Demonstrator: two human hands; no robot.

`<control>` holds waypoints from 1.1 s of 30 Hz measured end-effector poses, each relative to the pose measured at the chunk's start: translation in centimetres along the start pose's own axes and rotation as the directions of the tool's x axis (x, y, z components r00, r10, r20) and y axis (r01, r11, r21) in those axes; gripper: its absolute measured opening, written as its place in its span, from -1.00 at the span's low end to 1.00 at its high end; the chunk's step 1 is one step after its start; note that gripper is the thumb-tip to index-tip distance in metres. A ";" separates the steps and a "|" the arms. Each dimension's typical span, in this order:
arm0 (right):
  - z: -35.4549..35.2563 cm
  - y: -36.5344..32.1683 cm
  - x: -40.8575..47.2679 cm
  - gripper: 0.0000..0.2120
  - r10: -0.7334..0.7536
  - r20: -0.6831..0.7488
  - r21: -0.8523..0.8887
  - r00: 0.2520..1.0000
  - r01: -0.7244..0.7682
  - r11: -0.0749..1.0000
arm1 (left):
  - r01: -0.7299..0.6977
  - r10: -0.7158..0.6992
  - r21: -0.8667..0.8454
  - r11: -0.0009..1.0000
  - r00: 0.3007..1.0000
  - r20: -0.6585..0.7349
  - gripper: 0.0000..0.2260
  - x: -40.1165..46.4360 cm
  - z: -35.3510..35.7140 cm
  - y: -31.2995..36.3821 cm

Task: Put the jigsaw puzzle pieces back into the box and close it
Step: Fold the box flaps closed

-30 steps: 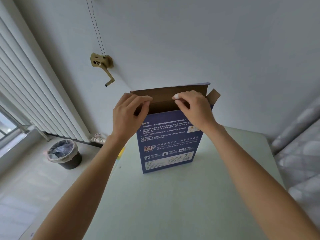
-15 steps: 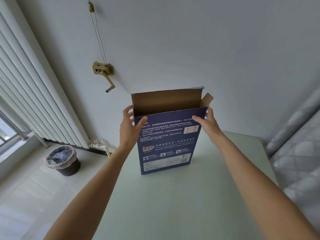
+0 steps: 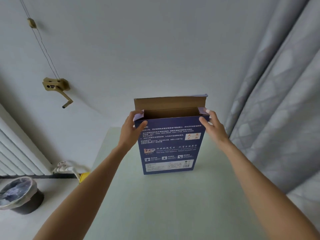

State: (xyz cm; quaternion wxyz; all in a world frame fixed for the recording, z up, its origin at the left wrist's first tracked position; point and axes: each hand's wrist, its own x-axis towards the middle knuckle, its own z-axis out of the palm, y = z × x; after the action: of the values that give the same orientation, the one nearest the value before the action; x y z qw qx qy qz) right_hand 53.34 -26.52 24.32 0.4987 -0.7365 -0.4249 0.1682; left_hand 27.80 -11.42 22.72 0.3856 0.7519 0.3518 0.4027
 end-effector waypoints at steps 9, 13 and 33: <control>-1.4 0.4 1.5 -0.71 -0.043 -0.268 -0.153 0.962 0.001 0.988 | 0.018 -0.063 -0.267 0.964 0.985 -0.163 -0.84 0.4 1.7 2.6; -2.3 -1.0 3.0 -0.29 -0.010 -0.153 -0.164 0.988 -0.016 0.986 | 0.020 -0.052 -0.271 0.962 0.993 -0.109 -0.62 1.7 1.1 3.5; -3.5 -0.6 3.3 -0.81 -0.294 -0.135 -0.392 0.946 0.221 0.893 | -0.239 0.271 0.349 0.906 0.962 -0.044 -0.82 2.5 0.3 2.6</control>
State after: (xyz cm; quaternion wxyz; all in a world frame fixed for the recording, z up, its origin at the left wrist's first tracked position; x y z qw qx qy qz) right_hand 57.33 -25.85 26.99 0.4064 -0.7670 -0.4935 -0.0543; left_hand 29.75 -10.57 25.63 0.1775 0.8274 0.3320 0.4167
